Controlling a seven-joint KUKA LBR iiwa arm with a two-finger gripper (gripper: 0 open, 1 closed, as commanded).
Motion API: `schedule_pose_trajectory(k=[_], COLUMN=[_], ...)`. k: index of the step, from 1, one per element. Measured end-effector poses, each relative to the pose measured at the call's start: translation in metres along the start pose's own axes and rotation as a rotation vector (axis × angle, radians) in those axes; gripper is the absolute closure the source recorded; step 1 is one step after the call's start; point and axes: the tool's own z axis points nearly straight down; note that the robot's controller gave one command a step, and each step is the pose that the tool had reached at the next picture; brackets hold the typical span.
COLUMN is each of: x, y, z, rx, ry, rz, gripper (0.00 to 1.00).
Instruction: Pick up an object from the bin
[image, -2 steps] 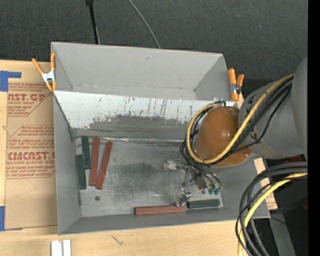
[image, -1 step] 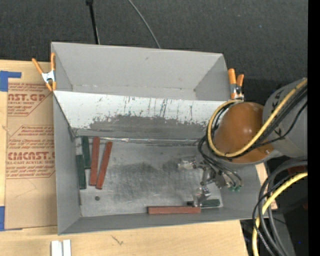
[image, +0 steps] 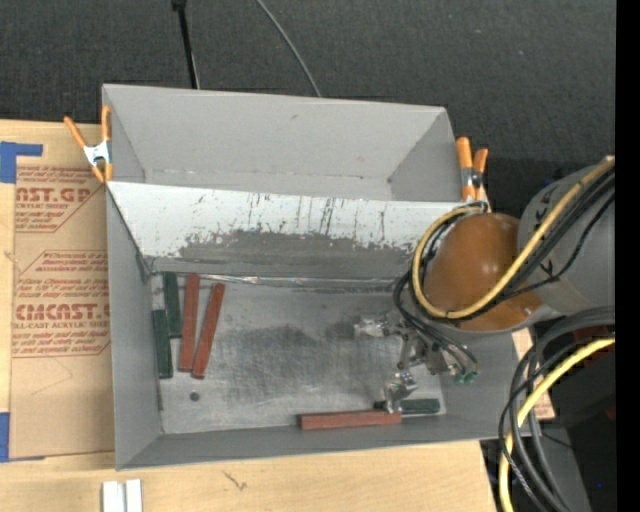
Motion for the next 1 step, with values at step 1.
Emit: schedule_pose_trajectory(k=[1], x=[0.0021], y=[0.0018], z=[-0.0029], rx=[0.0], ry=[0.008], rz=[-0.006], gripper=[0.0])
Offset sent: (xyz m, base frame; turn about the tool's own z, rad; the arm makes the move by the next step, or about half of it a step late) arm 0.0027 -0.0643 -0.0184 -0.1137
